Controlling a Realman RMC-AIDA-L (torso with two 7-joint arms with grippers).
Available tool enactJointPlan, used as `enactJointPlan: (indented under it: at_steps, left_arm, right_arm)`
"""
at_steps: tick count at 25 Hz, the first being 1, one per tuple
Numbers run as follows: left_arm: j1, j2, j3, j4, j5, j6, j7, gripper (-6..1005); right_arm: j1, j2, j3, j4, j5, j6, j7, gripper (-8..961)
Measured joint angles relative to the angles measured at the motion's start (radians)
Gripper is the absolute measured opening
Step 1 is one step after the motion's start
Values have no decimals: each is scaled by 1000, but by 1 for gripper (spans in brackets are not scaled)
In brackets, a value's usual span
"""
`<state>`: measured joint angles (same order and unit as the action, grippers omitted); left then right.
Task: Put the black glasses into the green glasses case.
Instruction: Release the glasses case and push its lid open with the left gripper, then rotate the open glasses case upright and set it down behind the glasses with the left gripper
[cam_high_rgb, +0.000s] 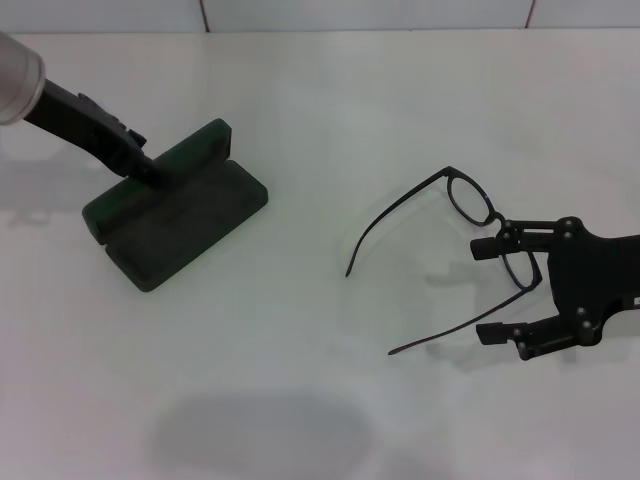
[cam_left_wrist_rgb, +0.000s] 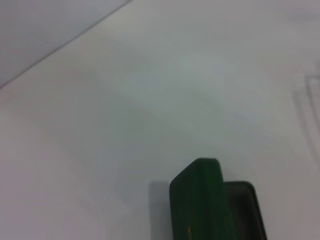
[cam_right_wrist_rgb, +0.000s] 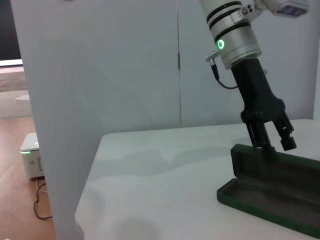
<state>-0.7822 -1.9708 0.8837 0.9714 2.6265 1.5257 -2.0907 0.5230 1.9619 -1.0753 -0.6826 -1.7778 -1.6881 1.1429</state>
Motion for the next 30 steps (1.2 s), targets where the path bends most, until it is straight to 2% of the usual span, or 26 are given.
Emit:
enactJointPlan:
  at_steps: [7, 12, 15, 27, 30]
  left_arm:
    - [6, -8, 18, -7, 21, -36, 1, 797]
    - [8, -13, 18, -7, 22, -39, 28, 740]
    - [9, -13, 18, -7, 22, -39, 40, 546]
    - [13, -17, 18, 1, 14, -38, 49, 288]
    - [8, -17, 20, 23, -26, -20, 74, 240]
  right_arm:
    - [0, 0, 0, 0, -2, 5, 0, 875]
    - [-3, 0, 0, 0, -3, 5, 0, 875]
    - [-4, 0, 1, 0, -6, 5, 0, 875]
    - [-4, 0, 5, 0, -7, 5, 0, 876]
    - [-4, 1, 5, 0, -7, 5, 0, 876]
